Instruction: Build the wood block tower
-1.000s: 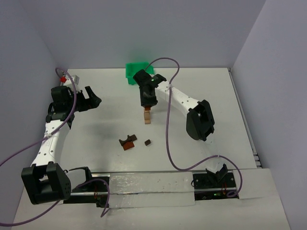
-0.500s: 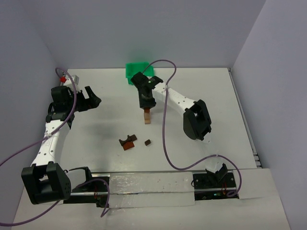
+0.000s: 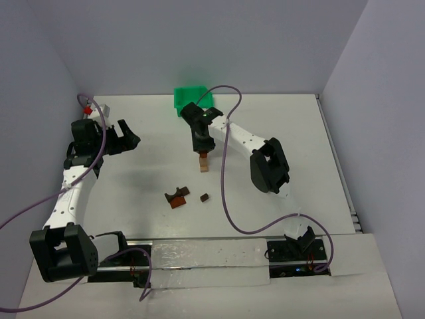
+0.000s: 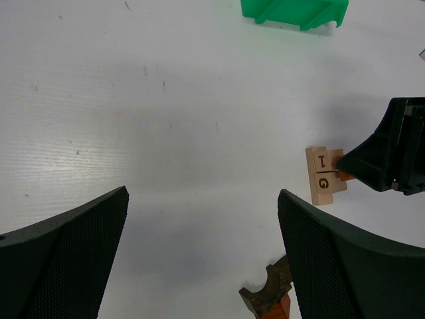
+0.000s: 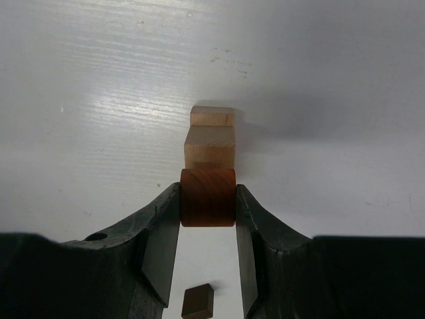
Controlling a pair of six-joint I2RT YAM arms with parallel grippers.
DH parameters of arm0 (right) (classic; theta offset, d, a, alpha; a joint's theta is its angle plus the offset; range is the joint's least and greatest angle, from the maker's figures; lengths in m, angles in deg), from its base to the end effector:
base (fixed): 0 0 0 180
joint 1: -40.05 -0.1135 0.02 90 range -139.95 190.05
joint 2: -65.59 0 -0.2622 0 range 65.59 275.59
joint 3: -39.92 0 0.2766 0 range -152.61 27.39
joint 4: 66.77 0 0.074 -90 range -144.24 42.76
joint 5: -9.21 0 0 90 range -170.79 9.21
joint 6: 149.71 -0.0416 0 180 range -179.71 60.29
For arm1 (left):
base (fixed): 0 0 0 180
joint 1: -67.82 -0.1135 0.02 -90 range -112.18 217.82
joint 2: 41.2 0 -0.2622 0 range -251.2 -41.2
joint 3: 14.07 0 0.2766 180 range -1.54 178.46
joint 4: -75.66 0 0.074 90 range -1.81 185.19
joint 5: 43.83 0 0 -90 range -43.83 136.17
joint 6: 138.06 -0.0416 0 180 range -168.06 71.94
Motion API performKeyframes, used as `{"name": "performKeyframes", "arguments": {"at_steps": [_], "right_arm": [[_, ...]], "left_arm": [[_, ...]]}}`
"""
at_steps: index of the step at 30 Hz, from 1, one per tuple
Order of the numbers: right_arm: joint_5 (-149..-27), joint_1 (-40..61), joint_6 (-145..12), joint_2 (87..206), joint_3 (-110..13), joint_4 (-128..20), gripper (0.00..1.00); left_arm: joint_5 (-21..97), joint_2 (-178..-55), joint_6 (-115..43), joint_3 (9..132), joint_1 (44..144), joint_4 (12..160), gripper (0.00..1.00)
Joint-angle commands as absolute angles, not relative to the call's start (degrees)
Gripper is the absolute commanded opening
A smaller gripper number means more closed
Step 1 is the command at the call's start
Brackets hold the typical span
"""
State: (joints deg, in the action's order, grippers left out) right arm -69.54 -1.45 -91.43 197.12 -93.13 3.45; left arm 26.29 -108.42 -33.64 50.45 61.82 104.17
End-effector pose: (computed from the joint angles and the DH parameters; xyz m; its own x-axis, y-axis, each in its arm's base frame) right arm 0.3889 0.3332 0.2102 -0.9073 -0.1142 -0.4046 -0.1408 0.9894 0.0364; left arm 0.2914 0.0164 0.2836 -0.5467 -0.2929 -0.7844 0.0566 0.9217 -0.3836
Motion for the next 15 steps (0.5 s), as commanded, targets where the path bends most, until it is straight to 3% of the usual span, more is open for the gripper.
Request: {"name": "performKeyframes", "arguments": {"at_steps": [1, 7, 15], "right_arm": [[-67.6, -1.8, -92.4, 197.3, -95.9, 3.6, 0.14], [-67.7, -1.7, -92.7, 197.6, -95.9, 3.6, 0.28], [-68.0, -1.7, -92.7, 197.9, -95.5, 3.6, 0.3]], "left_arm": [[26.4, -108.5, -33.4, 52.4, 61.6, 101.4, 0.99], [26.4, -108.5, -33.6, 52.3, 61.7, 101.4, 0.99], [26.3, -108.4, -33.6, 52.4, 61.7, 101.4, 0.99]]}}
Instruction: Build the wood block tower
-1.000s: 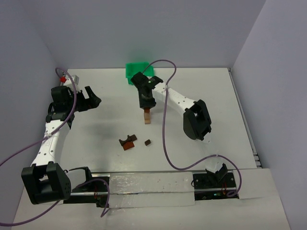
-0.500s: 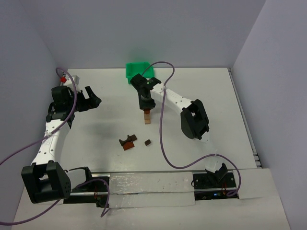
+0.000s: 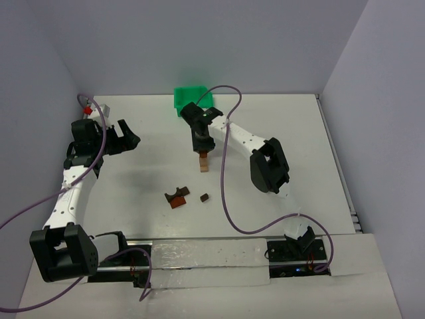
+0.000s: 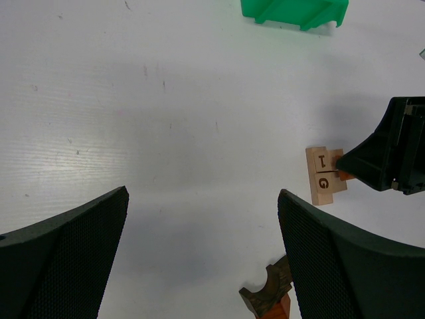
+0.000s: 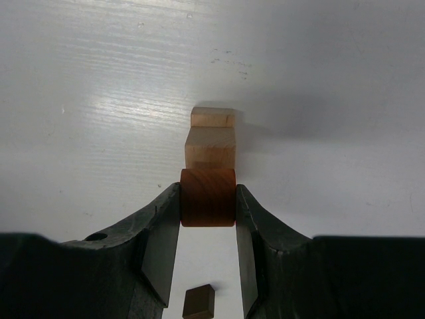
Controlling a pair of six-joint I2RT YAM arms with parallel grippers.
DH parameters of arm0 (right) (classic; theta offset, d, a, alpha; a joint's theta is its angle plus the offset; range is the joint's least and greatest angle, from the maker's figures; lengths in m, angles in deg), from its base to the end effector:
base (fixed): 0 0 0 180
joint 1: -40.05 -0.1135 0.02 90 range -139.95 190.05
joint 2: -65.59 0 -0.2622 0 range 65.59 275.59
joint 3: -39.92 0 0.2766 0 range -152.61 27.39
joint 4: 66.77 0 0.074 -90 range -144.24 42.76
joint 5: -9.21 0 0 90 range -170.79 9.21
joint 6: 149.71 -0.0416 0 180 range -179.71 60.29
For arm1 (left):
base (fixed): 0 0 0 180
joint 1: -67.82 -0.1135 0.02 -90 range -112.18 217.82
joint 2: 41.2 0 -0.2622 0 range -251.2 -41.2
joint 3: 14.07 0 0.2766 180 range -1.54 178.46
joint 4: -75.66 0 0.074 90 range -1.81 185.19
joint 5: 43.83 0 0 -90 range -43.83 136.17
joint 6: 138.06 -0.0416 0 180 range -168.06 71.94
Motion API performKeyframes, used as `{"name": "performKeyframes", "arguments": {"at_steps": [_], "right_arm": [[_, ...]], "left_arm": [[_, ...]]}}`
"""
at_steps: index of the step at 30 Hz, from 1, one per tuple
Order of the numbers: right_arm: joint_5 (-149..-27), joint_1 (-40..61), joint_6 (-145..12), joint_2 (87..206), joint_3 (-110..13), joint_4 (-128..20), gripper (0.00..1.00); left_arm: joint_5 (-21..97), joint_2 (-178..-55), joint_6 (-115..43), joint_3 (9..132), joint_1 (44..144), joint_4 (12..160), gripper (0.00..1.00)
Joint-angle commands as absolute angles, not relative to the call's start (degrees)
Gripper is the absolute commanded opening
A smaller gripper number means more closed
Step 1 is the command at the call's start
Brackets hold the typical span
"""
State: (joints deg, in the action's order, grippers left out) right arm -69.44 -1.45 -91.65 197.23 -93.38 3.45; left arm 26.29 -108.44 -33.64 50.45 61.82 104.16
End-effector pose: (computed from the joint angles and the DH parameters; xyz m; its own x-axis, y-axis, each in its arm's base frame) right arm 0.3894 0.3336 0.2106 -0.9068 -0.1097 -0.4071 -0.1368 0.9899 0.0379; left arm 0.2915 0.0164 0.2835 -0.5468 -0.2929 -0.7843 0.0565 0.9217 -0.3837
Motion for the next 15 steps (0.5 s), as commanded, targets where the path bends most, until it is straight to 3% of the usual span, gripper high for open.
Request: {"name": "performKeyframes", "arguments": {"at_steps": [1, 11, 15], "right_arm": [[-68.0, -1.7, -92.7, 198.0, -95.5, 3.6, 0.3], [-68.2, -1.6, -92.8, 198.5, -95.6, 3.6, 0.35], [-68.6, -1.6, -92.6, 198.7, -95.5, 3.5, 0.41]], "left_arm": [[26.2, -108.4, -33.6, 52.3, 61.7, 101.5, 0.99], [25.9, -108.5, -33.6, 52.4, 61.7, 101.5, 0.99], [25.9, -108.5, -33.7, 52.4, 61.7, 101.7, 0.99]]}}
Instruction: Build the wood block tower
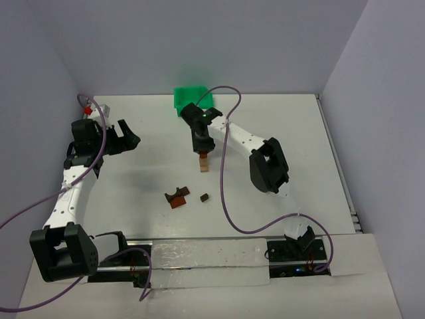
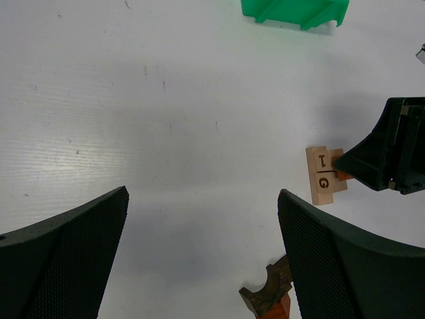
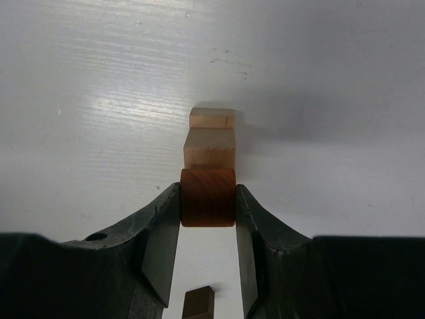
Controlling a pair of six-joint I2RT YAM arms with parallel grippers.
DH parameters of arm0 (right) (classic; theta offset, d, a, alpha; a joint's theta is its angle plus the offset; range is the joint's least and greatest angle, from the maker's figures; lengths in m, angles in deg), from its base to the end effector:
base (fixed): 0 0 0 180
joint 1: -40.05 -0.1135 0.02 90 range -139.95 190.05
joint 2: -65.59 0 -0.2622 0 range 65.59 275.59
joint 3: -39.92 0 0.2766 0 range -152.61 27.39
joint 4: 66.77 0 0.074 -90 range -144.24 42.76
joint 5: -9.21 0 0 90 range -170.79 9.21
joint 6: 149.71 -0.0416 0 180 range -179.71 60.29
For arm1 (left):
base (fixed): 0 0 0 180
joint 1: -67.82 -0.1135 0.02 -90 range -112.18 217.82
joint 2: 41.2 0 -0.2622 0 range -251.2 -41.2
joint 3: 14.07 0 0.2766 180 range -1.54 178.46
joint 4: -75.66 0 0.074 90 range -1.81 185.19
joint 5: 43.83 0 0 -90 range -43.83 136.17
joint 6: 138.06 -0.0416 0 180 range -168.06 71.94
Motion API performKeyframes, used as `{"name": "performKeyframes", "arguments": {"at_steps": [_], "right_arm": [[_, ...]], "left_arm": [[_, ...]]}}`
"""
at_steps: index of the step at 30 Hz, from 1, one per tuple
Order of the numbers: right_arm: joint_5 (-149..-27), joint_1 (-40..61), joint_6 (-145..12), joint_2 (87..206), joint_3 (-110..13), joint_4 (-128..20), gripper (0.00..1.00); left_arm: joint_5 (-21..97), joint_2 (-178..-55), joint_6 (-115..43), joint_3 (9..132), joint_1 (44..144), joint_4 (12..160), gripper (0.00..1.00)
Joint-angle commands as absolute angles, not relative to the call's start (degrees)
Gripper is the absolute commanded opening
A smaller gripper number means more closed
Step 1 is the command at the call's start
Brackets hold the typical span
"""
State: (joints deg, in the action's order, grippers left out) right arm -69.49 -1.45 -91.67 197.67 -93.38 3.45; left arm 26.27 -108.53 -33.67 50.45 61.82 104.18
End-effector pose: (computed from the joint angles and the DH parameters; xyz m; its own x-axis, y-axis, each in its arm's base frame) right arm 0.3899 0.3341 0.2068 -0.9093 -0.1115 -0.4009 -0.1365 0.9900 0.0345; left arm 0.2917 0.0164 0.2831 -0.5483 -0.2926 -0.7834 0.0564 0.9217 -0.3837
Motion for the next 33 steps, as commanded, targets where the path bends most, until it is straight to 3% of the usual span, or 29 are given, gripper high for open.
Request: {"name": "performKeyframes", "arguments": {"at_steps": [1, 6, 15, 22, 28, 33], "right_arm": [[-68.6, -1.5, -92.6, 198.7, -95.5, 3.5, 0.42], [-68.6, -1.5, -92.5, 198.7, -95.6, 3.5, 0.5], [-69.5, -1.4, -92.2, 198.8, -95.7, 3.3, 0.55], [-72.3, -1.8, -90.4, 193.9, -94.3, 2.2, 0.99], [-74.5, -2.6, -86.9, 187.0, -91.7, 0.7, 1.0], [-77.5, -3.1, -82.9, 179.9, -87.2, -1.3, 1.0]], "left_arm": [[25.8, -108.5, -33.7, 52.4, 61.7, 101.7, 0.99], [25.6, -108.4, -33.6, 52.3, 61.6, 101.6, 0.99], [25.5, -108.4, -33.9, 52.3, 61.6, 101.6, 0.99], [23.7, -108.1, -35.8, 53.2, 61.6, 103.3, 0.99], [15.0, -106.2, -41.5, 52.7, 61.6, 105.1, 0.99], [-0.6, -103.7, -61.1, 50.5, 61.9, 112.8, 0.98]]}}
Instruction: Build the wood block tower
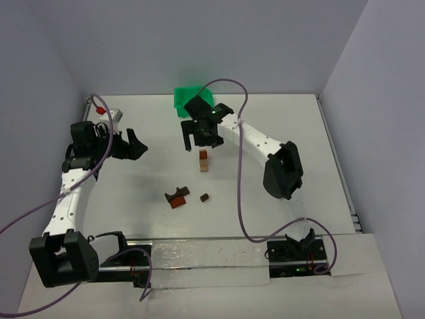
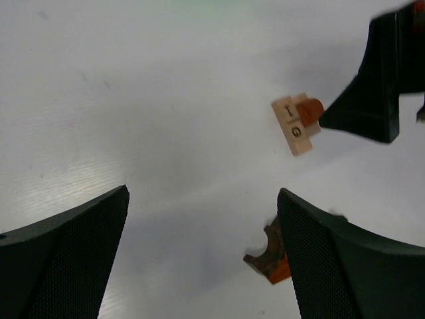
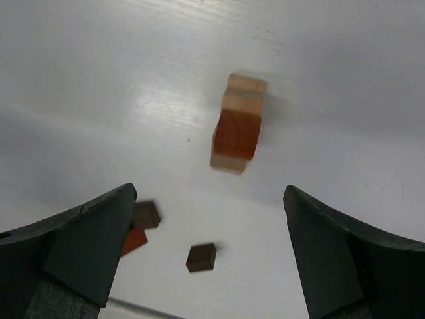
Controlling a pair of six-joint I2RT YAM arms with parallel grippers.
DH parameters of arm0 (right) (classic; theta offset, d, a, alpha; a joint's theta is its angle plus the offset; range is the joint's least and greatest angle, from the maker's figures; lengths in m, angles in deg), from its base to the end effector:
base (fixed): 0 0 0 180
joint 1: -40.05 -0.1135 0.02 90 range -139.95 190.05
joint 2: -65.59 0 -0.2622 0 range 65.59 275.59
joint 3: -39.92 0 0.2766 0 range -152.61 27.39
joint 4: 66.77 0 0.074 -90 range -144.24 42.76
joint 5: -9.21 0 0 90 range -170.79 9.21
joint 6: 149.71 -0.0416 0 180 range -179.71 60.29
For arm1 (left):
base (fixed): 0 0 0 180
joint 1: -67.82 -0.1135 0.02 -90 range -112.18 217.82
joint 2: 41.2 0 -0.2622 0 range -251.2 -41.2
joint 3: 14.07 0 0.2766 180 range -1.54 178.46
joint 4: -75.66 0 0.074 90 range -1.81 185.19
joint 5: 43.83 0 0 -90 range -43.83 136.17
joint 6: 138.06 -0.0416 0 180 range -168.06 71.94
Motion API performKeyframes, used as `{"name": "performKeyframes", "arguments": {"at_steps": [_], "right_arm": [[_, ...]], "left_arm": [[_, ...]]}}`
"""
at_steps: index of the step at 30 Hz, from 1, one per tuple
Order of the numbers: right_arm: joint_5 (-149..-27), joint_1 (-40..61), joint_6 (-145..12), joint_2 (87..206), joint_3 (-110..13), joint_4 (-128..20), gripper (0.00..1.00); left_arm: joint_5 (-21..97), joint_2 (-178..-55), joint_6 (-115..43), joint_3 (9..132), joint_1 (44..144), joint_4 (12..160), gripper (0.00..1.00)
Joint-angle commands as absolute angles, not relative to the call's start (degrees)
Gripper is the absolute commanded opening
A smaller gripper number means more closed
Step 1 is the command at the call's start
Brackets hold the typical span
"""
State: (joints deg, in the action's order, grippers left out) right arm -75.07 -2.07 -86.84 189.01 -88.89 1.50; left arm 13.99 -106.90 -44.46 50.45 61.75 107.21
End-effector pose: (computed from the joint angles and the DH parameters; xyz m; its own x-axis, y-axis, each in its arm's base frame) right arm 0.3680 0.3272 0.2556 -0.8765 -0.1808 -0.4462 -0.2629 0.9562 0.1289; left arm 0.2813 0.0076 0.2877 -0.5589 -0.1129 -0.8215 0.3215 0.8837 -0.3402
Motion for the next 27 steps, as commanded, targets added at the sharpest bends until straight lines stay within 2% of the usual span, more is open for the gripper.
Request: {"name": "performKeyframes", "arguments": {"at_steps": [1, 4, 9, 11, 12, 16, 20, 27], "right_arm": [[-78.6, -3.0, -81.5, 178.4, -86.5, -1.6, 1.0], [-82.7, -2.1, -78.1, 173.7, -84.7, -2.3, 1.0], [-88.1, 1.4, -75.8, 167.6, -81.6, -3.7, 1.0], [-87.7, 3.4, -75.2, 165.1, -80.1, -4.1, 1.0], [-87.5, 4.6, -74.8, 163.6, -78.8, -4.4, 1.0], [-87.8, 8.6, -74.5, 158.8, -73.5, -6.1, 1.0], [-87.0, 10.6, -74.5, 155.5, -70.1, -7.0, 1.0], [-88.0, 11.8, -74.0, 152.9, -68.3, -6.9, 1.0]], "left_arm": [[-0.8, -103.4, -66.0, 50.3, 62.7, 116.3, 0.97], [4.4, -103.3, -78.8, 49.6, 67.6, 127.2, 0.94], [15.3, -101.6, -82.5, 45.1, 83.6, 130.7, 0.87], [19.0, -100.8, -81.8, 43.8, 89.1, 129.0, 0.82], [20.1, -102.0, -81.4, 43.8, 91.1, 128.4, 0.75], [23.7, -106.5, -80.9, 44.9, 95.8, 126.8, 0.54], [26.8, -111.8, -80.2, 46.2, 99.5, 125.0, 0.46], [29.3, -118.9, -79.0, 48.2, 101.1, 121.5, 0.41]]}}
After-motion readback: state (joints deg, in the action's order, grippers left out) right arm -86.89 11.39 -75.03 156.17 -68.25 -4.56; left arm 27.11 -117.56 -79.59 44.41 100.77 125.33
